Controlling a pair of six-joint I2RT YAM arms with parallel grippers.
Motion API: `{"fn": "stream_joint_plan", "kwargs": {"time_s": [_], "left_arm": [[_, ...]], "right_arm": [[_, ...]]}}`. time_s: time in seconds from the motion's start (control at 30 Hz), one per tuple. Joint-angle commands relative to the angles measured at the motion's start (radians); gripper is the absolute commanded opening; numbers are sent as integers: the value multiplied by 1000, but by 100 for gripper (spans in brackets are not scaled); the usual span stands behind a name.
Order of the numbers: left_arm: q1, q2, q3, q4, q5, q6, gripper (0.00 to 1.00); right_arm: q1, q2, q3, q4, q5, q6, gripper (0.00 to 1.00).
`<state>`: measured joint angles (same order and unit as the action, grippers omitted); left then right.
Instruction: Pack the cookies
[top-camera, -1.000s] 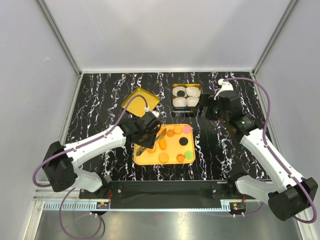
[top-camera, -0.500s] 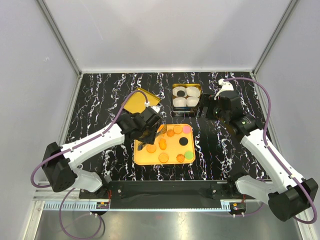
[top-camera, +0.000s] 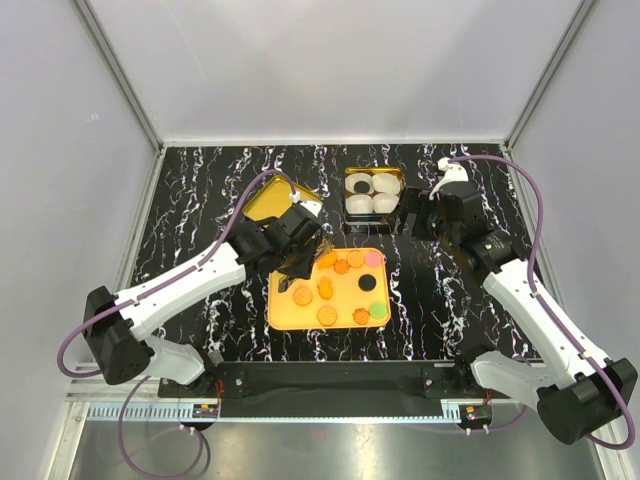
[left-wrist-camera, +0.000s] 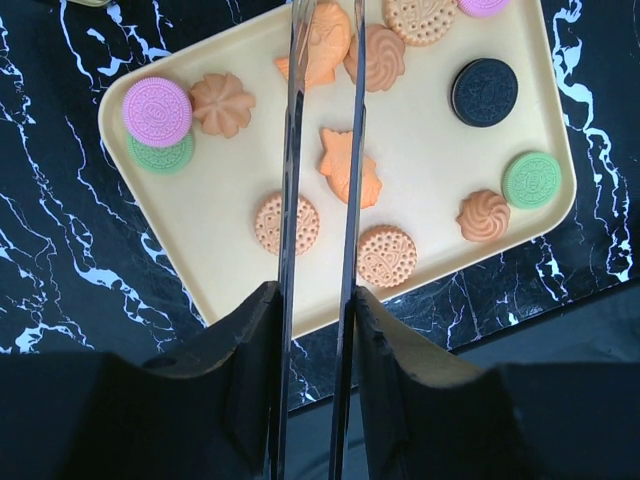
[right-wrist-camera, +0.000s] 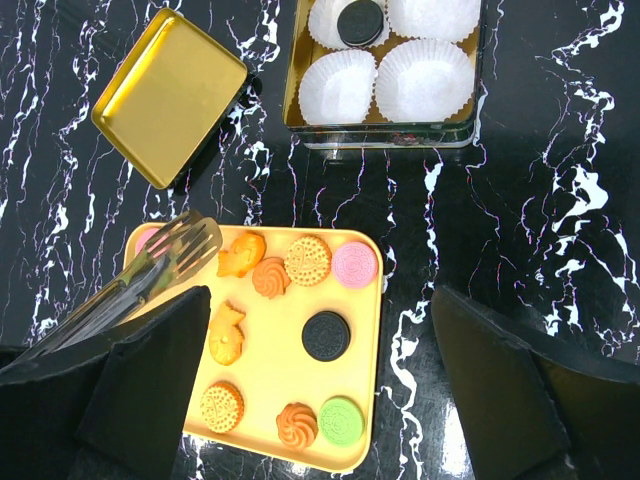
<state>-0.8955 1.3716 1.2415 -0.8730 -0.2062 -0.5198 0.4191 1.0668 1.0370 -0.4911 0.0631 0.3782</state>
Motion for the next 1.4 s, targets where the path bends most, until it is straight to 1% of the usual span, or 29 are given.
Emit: {"fn": "stream_joint_plan", "kwargs": {"time_s": [0.0,0.1,0.13,0.23,0.53,0.9,1.03,1.37], "left_arm": [[-5,-8,30,26,-15,20,38],[-5,-2,16,25,-30,23,41],[-5,4,12,22,-35,23,44],[-5,18,-8,25,-24,30,49],[-5,69,-28,48,-44,55,49],[-5,115,-24,75,-19,92,49],[-5,124,-25,77,-15,98,49],[0,116,-40,46,-58,93,49]], "right_arm": [[3,-24,9,26,17,-13,100],[3,-22,8,28,17,-15,100],[3,-24,8,28,17,-13,100],[3,-19,6,28,17,-13,100],[3,-16,3,31,14,-13,100],[3,-24,3,26,24,-16,100],[3,-25,3,25,24,-16,100],[3,-21,1,25,24,-18,100]]}}
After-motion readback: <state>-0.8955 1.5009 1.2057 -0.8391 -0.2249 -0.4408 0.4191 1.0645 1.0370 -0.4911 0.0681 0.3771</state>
